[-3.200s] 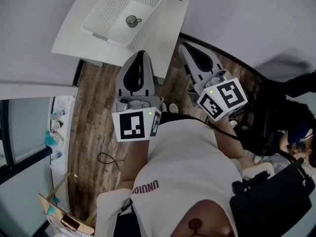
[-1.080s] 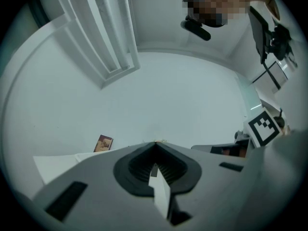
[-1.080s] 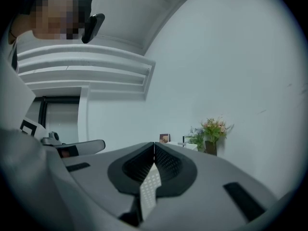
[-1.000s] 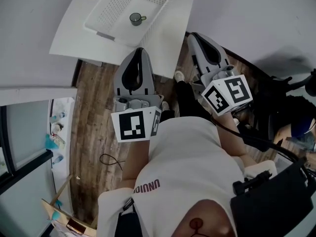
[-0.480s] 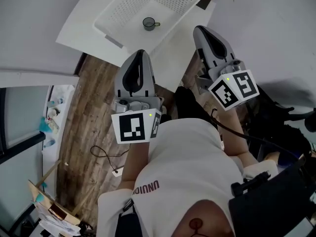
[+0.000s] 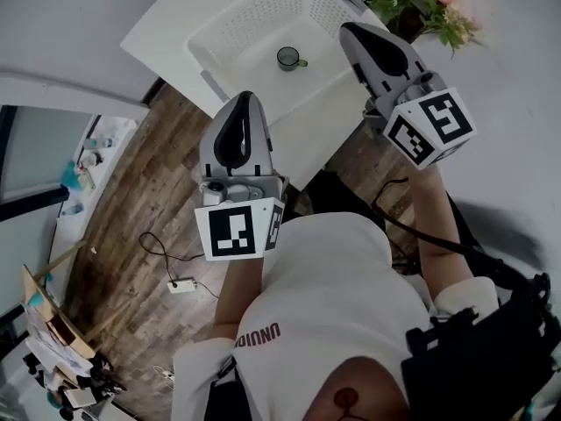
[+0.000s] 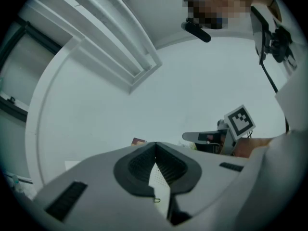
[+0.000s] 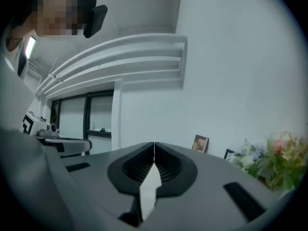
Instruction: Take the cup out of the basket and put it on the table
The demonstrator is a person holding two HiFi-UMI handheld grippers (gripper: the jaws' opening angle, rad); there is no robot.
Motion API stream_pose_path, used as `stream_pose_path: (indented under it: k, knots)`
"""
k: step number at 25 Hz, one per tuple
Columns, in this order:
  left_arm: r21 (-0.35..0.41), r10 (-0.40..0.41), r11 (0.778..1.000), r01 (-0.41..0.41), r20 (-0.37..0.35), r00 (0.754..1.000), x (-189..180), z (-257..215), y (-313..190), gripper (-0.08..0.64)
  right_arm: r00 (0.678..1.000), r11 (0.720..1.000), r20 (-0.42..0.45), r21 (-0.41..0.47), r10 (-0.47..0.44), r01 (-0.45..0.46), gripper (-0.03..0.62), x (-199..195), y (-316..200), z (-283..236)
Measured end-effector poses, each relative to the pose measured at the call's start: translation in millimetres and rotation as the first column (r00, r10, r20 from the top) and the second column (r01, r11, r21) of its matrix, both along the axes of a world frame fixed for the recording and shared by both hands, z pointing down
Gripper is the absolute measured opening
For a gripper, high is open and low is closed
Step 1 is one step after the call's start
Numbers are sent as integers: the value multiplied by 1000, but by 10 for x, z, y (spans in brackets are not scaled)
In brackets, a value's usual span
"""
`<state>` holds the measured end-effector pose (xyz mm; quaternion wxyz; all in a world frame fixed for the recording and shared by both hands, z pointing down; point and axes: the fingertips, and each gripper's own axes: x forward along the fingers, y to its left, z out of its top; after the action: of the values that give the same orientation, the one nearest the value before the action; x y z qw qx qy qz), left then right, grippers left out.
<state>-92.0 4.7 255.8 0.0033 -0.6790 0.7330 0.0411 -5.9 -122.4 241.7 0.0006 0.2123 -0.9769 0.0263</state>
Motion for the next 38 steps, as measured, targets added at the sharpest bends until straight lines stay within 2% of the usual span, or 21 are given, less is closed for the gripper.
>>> stream_pose_path:
  k: [5,8,11,17,22,28,32,34,36,38]
  knots:
    - [-29,-103,994,103,9,995,-58,-14,-60,12,980,985,-121,43,-160,167,18,-383,-267,57]
    - [-44,-118,992,119,23,993,31,25,-96,12,955,966,-167,43,-246,256,18,-532,-341,181]
    - [-53,-140,989,140,20,990,134,51,-112,12,922,942,-219,34,-319,334,20,-627,-382,311]
    - [-61,-237,970,237,0,971,175,32,-140,12,842,887,-316,3,-437,462,20,-846,-440,522]
    - [-73,-295,953,293,-16,955,216,73,-142,12,769,845,-404,-19,-495,534,20,-1008,-476,803]
    - [-83,-322,944,320,-7,947,164,94,-135,12,684,814,-497,-85,-534,574,21,-1118,-473,1152]
    - [-92,-306,948,306,7,952,113,88,-182,12,655,805,-526,-104,-543,584,27,-1192,-485,1238]
    - [-95,-291,952,290,6,957,87,95,-207,12,621,793,-556,-120,-553,598,45,-1224,-461,1319]
    - [-105,-273,956,272,8,962,61,114,-235,12,580,778,-585,-148,-567,611,104,-1246,-429,1419]
    - [-115,-249,961,250,17,968,37,133,-278,12,549,769,-608,-167,-573,617,106,-1268,-420,1505]
